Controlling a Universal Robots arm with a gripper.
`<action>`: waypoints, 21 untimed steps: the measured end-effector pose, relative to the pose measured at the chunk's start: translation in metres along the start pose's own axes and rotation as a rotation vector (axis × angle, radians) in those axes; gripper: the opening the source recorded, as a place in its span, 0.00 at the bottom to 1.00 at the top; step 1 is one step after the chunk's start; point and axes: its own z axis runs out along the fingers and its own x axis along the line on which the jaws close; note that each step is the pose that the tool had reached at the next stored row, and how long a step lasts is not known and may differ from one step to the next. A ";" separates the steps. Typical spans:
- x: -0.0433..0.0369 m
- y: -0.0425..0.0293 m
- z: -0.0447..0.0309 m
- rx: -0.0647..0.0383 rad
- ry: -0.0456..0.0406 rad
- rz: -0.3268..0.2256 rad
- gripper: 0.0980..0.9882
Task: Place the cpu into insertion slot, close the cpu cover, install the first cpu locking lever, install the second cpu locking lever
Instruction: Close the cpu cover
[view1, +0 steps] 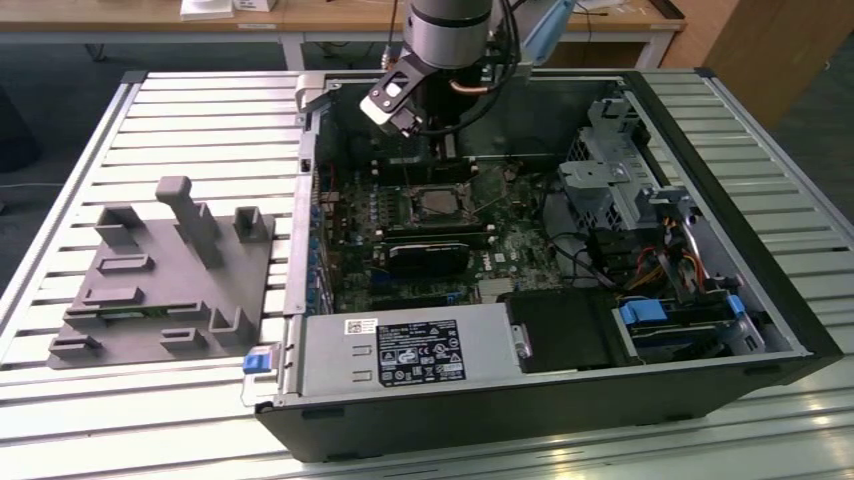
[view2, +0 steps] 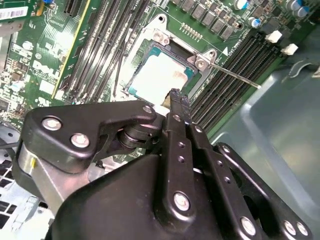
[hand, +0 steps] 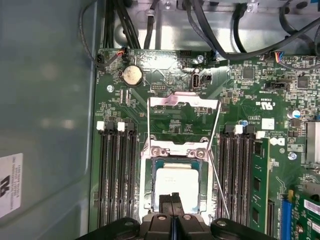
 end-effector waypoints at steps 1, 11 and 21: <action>0.0000 0.0001 -0.0017 0.000 0.0000 0.000 0.02; 0.0005 0.0007 -0.0234 0.003 -0.0001 0.000 0.02; -0.0167 0.0009 -0.0243 0.003 0.0002 0.000 0.02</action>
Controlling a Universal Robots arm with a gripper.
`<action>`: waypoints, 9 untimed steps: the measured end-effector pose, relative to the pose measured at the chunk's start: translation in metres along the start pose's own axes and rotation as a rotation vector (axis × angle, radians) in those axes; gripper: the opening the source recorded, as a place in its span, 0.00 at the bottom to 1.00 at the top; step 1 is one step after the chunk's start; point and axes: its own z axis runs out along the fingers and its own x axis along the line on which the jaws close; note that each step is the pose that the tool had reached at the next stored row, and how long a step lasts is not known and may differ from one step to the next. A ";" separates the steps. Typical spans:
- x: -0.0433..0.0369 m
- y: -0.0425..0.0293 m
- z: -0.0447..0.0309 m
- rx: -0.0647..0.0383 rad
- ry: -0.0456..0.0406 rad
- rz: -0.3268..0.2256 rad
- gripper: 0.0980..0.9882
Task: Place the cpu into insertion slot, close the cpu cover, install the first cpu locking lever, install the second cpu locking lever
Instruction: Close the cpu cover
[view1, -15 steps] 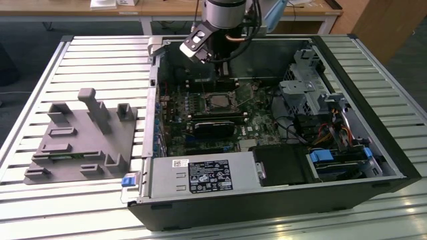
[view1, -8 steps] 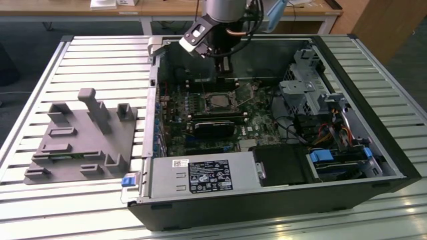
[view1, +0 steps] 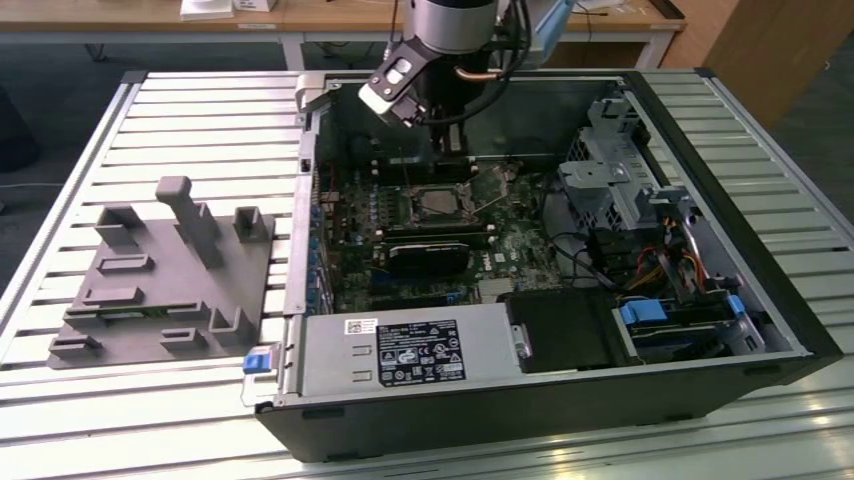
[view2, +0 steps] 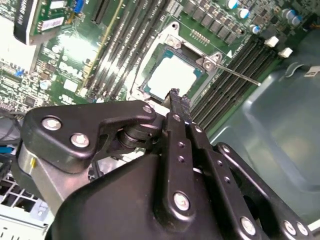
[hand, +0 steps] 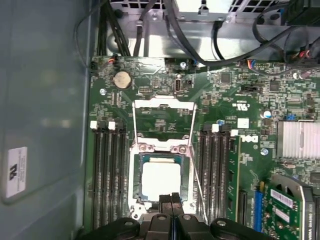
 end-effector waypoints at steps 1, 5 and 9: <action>-0.0001 0.0011 0.0001 0.000 -0.0001 0.000 0.02; -0.0003 0.0095 0.0004 0.000 -0.0001 -0.001 0.02; -0.0004 0.0175 0.0011 0.000 -0.0001 -0.001 0.02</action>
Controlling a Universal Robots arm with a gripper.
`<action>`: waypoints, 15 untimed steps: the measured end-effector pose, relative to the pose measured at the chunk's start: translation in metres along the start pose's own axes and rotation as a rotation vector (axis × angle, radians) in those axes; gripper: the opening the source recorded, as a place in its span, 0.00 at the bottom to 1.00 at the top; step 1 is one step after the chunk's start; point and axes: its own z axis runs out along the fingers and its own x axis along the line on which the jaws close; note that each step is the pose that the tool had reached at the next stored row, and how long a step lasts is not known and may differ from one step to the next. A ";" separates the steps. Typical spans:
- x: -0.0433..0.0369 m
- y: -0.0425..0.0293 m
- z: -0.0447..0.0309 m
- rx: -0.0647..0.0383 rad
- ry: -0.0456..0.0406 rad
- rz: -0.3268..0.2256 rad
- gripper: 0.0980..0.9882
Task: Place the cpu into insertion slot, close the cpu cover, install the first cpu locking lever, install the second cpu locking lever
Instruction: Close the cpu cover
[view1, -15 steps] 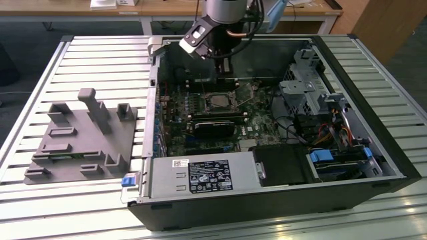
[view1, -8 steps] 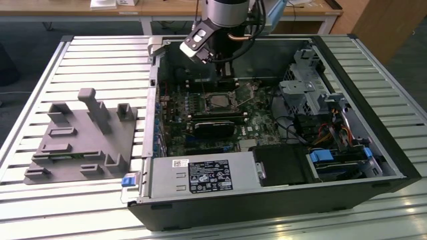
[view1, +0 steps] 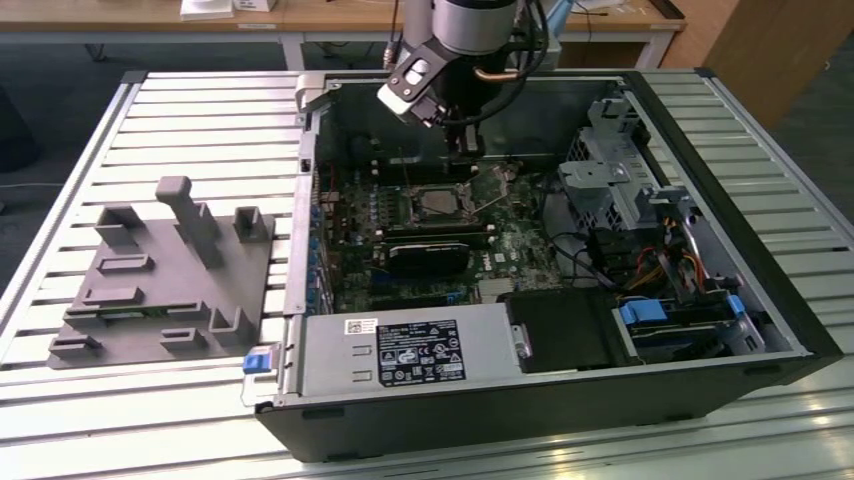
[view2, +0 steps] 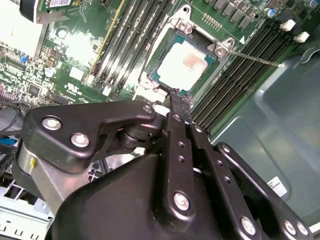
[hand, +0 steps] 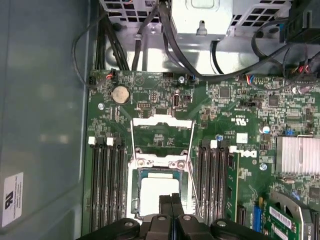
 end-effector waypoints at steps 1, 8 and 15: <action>0.0000 0.0005 0.0001 0.000 0.0000 0.000 0.02; -0.0001 0.0067 0.0013 0.001 0.0013 -0.038 0.02; -0.0002 0.0201 0.0025 0.001 0.0013 -0.038 0.02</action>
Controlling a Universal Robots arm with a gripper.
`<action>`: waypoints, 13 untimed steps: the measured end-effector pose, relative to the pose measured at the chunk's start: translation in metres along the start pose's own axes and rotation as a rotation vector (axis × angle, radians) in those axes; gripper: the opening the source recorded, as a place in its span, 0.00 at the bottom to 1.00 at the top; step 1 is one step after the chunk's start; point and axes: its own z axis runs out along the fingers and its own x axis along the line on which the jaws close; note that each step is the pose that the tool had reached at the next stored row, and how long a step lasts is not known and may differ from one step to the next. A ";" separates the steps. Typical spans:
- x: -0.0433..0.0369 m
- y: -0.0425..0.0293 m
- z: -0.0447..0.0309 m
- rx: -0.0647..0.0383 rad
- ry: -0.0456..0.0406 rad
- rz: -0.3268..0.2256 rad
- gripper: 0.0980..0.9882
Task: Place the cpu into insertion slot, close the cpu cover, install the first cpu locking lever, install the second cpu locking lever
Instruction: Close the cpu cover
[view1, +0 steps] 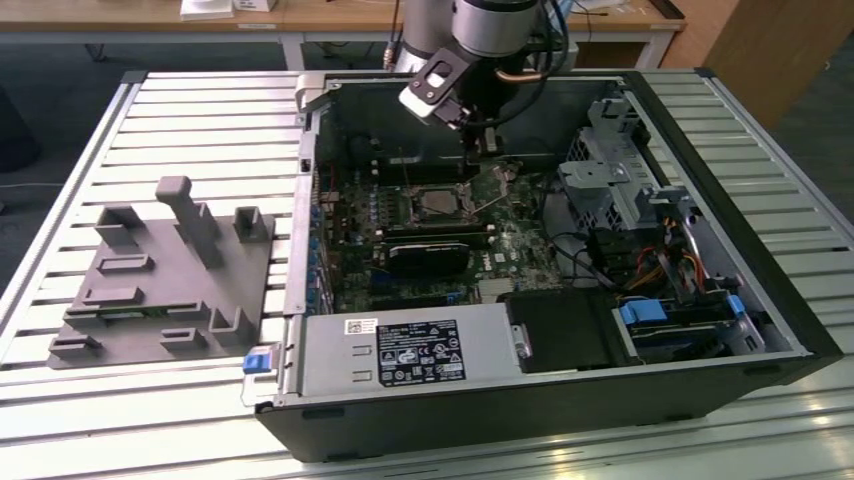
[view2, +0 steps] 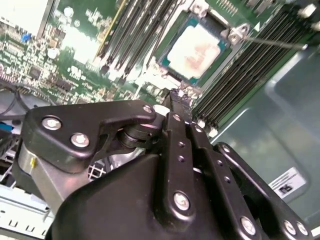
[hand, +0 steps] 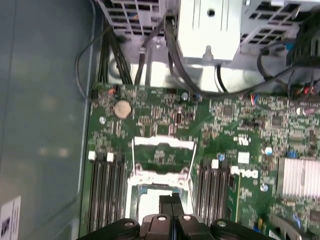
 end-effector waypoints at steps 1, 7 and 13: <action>0.0000 0.0023 0.0001 0.000 -0.0001 0.000 0.02; -0.0002 0.0088 0.0010 0.000 -0.0003 0.000 0.02; -0.0001 0.0167 0.0017 0.000 -0.0003 0.000 0.02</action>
